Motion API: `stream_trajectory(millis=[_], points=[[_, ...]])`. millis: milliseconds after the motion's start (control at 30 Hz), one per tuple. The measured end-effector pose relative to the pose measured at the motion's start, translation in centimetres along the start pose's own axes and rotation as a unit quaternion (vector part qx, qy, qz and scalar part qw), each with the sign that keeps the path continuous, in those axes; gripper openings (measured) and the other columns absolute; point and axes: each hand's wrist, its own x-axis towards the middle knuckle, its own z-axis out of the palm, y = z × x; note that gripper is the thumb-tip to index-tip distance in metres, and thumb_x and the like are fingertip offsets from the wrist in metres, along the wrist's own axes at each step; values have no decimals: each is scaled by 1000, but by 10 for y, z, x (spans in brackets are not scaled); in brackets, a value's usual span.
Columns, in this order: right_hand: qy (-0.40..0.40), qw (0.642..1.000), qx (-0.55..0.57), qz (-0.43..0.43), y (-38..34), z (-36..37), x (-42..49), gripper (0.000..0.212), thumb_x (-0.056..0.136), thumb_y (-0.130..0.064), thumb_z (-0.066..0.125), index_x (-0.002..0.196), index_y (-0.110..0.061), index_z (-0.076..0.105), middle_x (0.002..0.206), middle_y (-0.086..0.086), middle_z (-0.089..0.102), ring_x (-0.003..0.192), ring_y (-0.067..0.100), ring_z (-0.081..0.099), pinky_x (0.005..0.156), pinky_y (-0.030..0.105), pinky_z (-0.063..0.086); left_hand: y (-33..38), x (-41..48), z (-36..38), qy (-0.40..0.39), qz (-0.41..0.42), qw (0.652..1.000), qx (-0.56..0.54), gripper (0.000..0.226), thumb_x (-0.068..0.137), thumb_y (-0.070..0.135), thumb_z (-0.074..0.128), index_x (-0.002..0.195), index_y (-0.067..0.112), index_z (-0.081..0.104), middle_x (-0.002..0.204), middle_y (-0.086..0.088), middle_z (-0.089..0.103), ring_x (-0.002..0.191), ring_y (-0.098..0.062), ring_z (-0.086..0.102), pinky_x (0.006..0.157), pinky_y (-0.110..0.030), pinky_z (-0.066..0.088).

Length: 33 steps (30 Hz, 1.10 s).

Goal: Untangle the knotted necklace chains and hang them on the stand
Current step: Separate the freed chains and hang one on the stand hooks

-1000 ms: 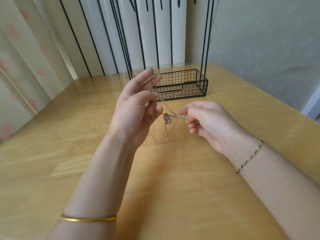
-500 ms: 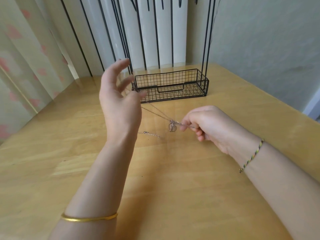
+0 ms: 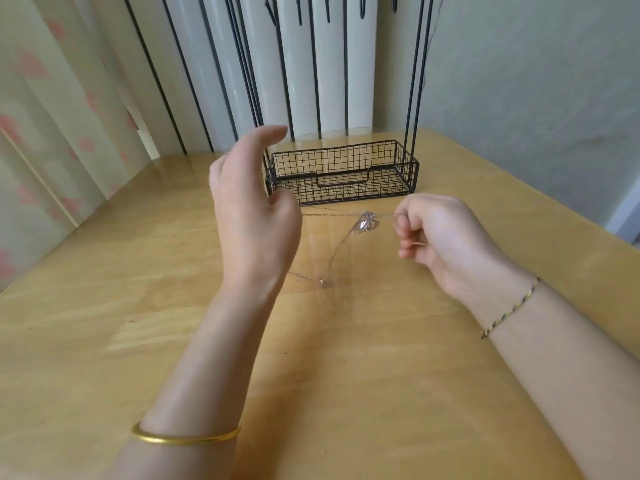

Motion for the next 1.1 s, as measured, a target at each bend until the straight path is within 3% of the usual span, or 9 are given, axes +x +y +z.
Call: stream_trajectory(millis=[133, 300, 433, 567, 667, 800, 900, 967, 1100], points=[[-75, 978, 190, 34, 0, -1, 0, 28, 74, 7, 33, 57, -11, 45, 64, 8, 60, 54, 18, 55, 52, 25, 47, -2, 2, 2, -90, -24, 996, 6, 65, 67, -11, 42, 121, 22, 57, 115, 15, 53, 123, -15, 43, 102, -25, 32], [-68, 983, 168, -7, 1, 0, 1, 29, 77, 8, 35, 63, -13, 48, 72, 9, 69, 66, 23, 62, 72, 35, 52, -6, -7, 6, -250, -37, 962, 105, 52, 73, 8, 55, 118, 33, 58, 135, 15, 47, 133, -15, 24, 113, -44, 19], [-93, 979, 180, -12, 0, 2, 0, 29, 80, 8, 36, 65, -13, 48, 72, 8, 62, 66, 23, 58, 74, 38, 50, -4, -12, 10, -254, -18, 954, 161, 21, 77, 20, 59, 89, 34, 67, 146, 16, 38, 139, -17, 16, 114, -53, 2], [-144, 969, 200, 1, -1, 4, -5, 28, 85, 7, 36, 69, -13, 49, 68, 7, 57, 56, 20, 54, 61, 33, 49, -3, -11, 13, -256, -16, 954, 158, 8, 85, 36, 60, 79, 33, 65, 147, 16, 37, 140, -19, 13, 114, -54, 4], [-161, 960, 229, 20, -1, 6, -6, 27, 87, 7, 36, 72, -12, 48, 68, 9, 48, 52, 16, 45, 54, 30, 44, -1, -7, 13, -254, -69, 962, 75, 11, 88, 35, 59, 79, 33, 66, 134, 18, 48, 137, -21, 25, 112, -51, 20], [-199, 949, 243, 38, 1, 7, -7, 20, 91, 4, 42, 83, -12, 51, 58, 3, 49, 51, 13, 41, 49, 25, 40, -1, -5, 13, -223, -108, 969, -7, 21, 89, 30, 58, 69, 31, 66, 89, 17, 61, 110, -17, 52, 100, -45, 39], [-215, 951, 220, 37, 1, 6, -6, 13, 90, 2, 50, 95, -9, 55, 63, 4, 54, 53, 12, 45, 49, 23, 42, -1, -2, 11, -188, -158, 969, -32, 23, 89, 29, 57, 69, 27, 67, 79, 10, 65, 79, 7, 55, 76, -13, 45], [-216, 956, 199, 31, 1, 3, -5, 14, 87, 1, 54, 97, -9, 56, 67, 6, 56, 52, 11, 49, 49, 21, 43, -1, 0, 10, -158, -192, 968, -45, 21, 89, 29, 58, 70, 25, 68, 73, 11, 63, 68, 4, 52, 60, -16, 40], [-213, 971, 110, -10, 0, -2, -5, 18, 84, 5, 59, 98, -6, 60, 66, 3, 58, 55, 11, 52, 52, 20, 45, -4, 2, 8, -120, -210, 970, -41, 23, 88, 31, 59, 67, 26, 68, 61, 12, 55, 84, -23, 60, 72, -31, 46]])
